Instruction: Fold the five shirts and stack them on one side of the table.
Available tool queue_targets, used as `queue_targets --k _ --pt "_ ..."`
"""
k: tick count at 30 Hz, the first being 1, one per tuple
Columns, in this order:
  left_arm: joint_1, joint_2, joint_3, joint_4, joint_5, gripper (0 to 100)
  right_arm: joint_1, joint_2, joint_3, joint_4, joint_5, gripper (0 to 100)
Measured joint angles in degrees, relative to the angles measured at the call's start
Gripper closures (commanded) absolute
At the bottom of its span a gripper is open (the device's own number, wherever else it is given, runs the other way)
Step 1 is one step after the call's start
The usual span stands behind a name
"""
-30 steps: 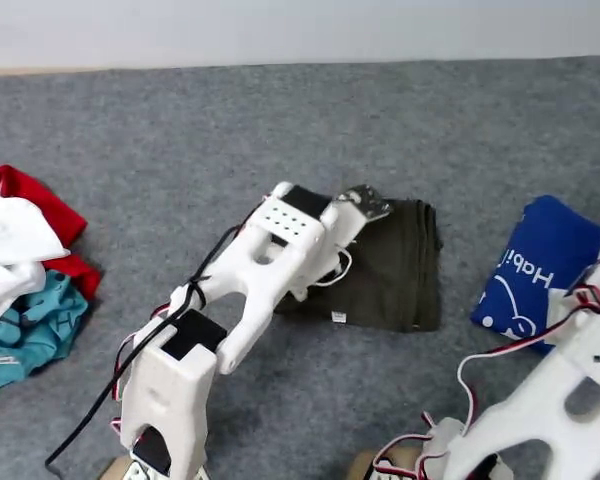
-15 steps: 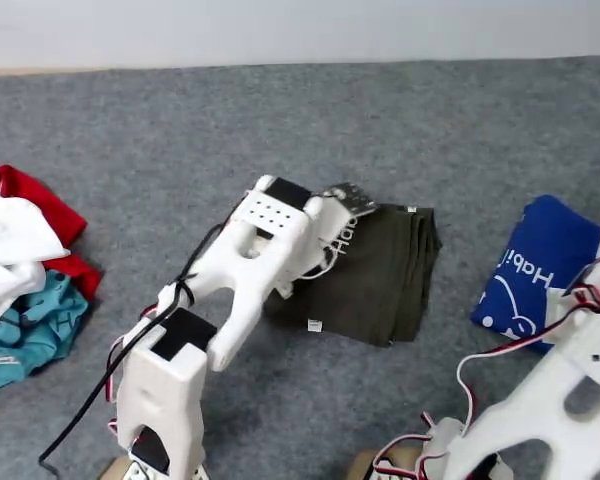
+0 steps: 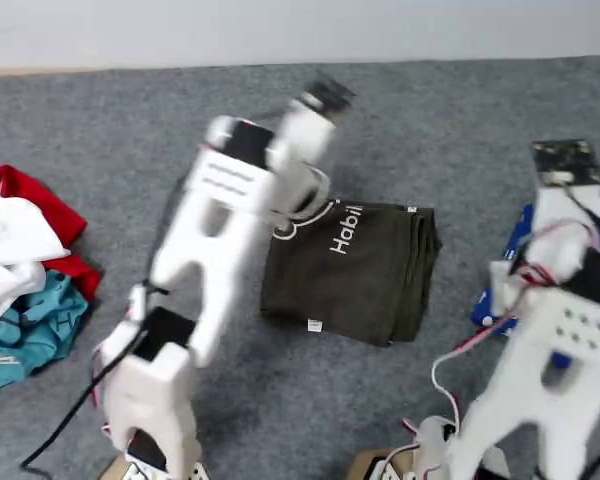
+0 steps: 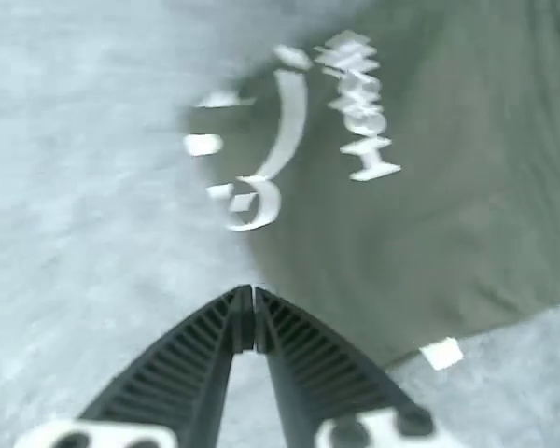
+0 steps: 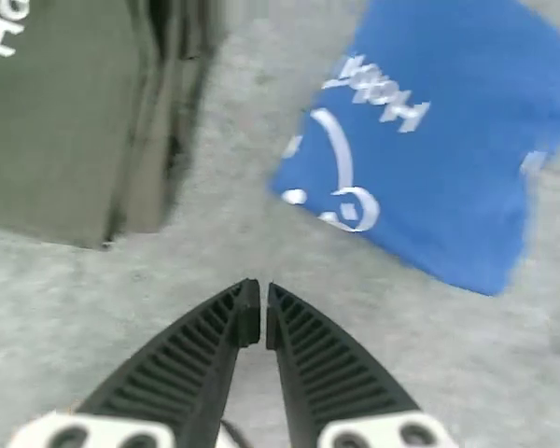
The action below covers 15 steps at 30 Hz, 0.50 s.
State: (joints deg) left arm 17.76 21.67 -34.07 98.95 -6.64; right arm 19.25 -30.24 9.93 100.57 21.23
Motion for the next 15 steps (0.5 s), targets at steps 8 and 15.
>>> queue_targets --k 8,15 --pt "-13.0 -20.9 17.9 0.1 -2.4 99 -12.0 12.7 0.0 -2.7 -8.3 92.4" --pt "-28.0 -36.0 30.8 0.2 -7.8 99 -19.6 19.3 0.0 -8.8 -15.7 85.5"
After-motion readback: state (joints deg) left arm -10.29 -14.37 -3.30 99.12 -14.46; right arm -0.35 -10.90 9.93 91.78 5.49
